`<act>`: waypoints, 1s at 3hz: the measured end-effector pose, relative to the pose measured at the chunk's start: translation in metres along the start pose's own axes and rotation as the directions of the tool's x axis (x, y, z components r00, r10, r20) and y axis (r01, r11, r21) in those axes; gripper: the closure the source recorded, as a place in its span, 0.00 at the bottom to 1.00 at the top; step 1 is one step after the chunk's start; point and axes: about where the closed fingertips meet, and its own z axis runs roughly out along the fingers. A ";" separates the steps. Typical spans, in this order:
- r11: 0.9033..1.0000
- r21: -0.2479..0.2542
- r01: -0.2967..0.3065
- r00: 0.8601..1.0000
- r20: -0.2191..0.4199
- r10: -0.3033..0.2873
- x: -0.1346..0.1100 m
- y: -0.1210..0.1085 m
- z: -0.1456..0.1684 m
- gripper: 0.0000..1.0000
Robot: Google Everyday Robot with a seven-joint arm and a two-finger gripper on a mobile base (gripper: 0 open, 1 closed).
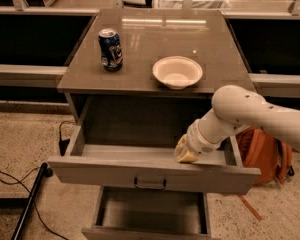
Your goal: Open top drawer
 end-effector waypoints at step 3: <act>0.988 -0.126 0.086 0.990 0.120 -0.071 -0.021 0.060 -0.015 1.00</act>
Offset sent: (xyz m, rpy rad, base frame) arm -0.0665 0.0104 0.0207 0.1182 0.1044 0.1588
